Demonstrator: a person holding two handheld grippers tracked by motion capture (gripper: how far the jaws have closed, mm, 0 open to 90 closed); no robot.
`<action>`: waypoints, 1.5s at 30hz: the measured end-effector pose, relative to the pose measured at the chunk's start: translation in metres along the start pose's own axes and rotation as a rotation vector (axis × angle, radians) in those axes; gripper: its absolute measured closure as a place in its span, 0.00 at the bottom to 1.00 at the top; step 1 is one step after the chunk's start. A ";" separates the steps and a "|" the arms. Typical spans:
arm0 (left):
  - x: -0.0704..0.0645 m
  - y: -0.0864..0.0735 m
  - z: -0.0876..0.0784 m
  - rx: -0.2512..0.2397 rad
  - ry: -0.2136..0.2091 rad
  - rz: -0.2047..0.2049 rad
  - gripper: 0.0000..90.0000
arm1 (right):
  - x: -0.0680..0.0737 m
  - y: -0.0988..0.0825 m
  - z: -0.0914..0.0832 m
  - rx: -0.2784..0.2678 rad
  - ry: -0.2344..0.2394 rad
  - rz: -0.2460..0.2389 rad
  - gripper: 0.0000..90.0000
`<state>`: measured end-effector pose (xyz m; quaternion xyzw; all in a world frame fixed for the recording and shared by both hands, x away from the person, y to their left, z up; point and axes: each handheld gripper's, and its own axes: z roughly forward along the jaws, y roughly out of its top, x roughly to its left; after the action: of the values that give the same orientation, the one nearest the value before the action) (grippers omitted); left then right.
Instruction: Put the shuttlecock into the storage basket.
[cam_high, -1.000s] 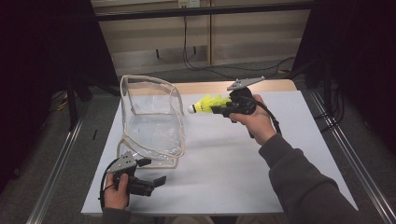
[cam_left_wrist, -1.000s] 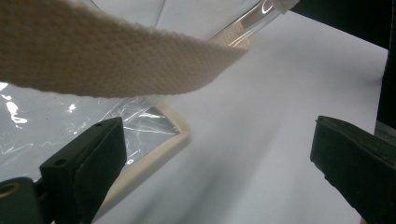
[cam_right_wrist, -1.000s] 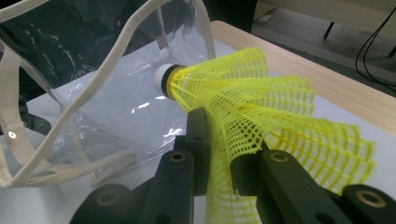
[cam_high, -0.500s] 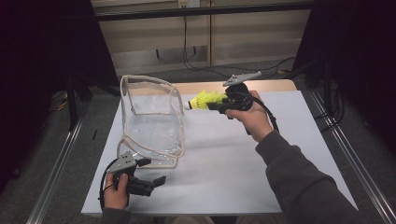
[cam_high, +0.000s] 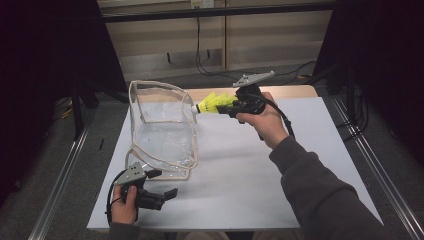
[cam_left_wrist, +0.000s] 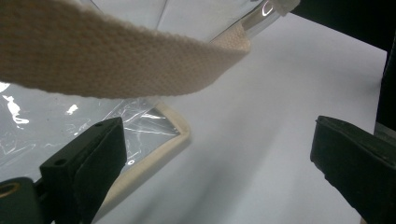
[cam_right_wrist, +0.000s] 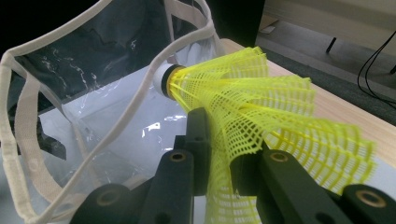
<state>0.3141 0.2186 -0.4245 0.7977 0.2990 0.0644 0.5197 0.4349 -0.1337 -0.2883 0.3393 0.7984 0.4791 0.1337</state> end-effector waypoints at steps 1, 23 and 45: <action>0.000 0.000 0.000 0.003 0.001 0.001 0.04 | 0.001 0.001 0.001 0.001 0.002 -0.003 0.89; 0.000 0.000 0.000 0.001 -0.004 0.001 0.04 | 0.019 0.024 0.015 0.023 0.021 -0.051 0.89; 0.000 0.000 0.000 -0.001 -0.005 0.004 0.04 | 0.049 0.039 0.038 0.088 0.072 -0.129 0.89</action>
<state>0.3144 0.2185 -0.4242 0.7983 0.2963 0.0634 0.5205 0.4356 -0.0631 -0.2688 0.2752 0.8432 0.4459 0.1203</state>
